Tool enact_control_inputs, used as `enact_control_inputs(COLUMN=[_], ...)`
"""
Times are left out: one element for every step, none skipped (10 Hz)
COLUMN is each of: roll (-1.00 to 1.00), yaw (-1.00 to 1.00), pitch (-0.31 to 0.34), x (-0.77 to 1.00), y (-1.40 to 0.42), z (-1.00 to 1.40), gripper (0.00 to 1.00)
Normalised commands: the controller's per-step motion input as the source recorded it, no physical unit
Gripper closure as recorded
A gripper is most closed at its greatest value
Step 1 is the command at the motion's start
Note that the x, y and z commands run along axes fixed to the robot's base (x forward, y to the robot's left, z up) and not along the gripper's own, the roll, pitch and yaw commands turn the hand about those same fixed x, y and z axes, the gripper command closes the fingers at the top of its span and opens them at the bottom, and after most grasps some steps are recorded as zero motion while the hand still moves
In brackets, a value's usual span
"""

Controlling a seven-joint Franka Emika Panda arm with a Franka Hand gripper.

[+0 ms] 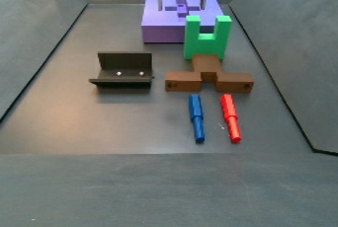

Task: Pick up the green object. Move up. Move to above the board. Insert the green object.
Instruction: Pick up the green object.

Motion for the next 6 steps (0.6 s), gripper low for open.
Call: enact_control_inputs(roll=[0.02, 0.00, 0.01, 0.05, 0.00, 0.02], yaw=[0.10, 0.07, 0.05, 0.00, 0.00, 0.00], pitch=[-0.026, -0.043, -0.090, -0.096, -0.100, -0.110], x=[0.00, 0.00, -0.12, -0.27, -0.21, -0.24], y=[-0.34, -0.23, -0.07, -0.01, -0.04, -0.01], z=[-0.15, -0.15, -0.28, -0.35, -0.32, -0.31], gripper=[0.00, 0.00, 0.00, 0.00, 0.00, 0.00])
